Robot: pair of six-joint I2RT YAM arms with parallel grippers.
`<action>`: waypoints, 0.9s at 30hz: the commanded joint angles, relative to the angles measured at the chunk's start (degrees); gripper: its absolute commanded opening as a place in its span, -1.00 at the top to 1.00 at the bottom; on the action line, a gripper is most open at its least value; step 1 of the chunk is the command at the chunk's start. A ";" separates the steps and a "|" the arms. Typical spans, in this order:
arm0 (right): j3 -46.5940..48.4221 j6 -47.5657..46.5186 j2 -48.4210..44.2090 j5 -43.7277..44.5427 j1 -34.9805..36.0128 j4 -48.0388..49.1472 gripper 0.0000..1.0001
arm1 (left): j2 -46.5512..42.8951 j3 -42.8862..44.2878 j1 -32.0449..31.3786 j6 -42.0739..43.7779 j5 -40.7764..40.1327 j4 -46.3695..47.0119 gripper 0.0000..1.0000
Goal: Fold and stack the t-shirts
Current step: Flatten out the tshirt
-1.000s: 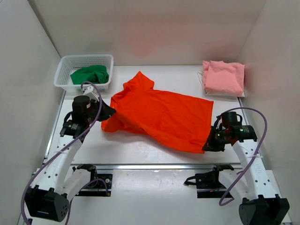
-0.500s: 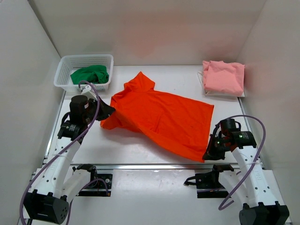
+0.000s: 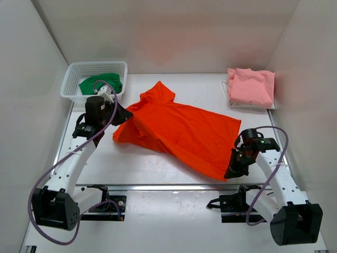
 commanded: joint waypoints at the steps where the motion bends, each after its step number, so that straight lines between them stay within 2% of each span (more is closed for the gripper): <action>1: -0.10 -1.17 1.12 -2.02 -1.93 3.11 1.00 | 2.85 3.47 0.23 -1.10 0.36 6.59 1.00; 8: 0.51 -1.17 5.77 -4.91 -4.67 7.50 1.00 | 10.14 7.07 1.02 -1.10 1.06 10.55 1.00; 15: 2.18 0.24 9.64 -7.28 -10.72 11.62 1.00 | 14.20 8.57 1.45 -0.05 1.50 12.66 1.00; 21: 2.18 3.66 10.62 -12.56 -14.68 17.86 0.99 | 17.36 8.39 1.63 0.21 2.21 14.08 1.00; 27: 2.27 8.05 11.59 -13.97 -18.19 23.05 1.00 | 20.00 8.74 0.75 0.04 2.47 15.74 1.00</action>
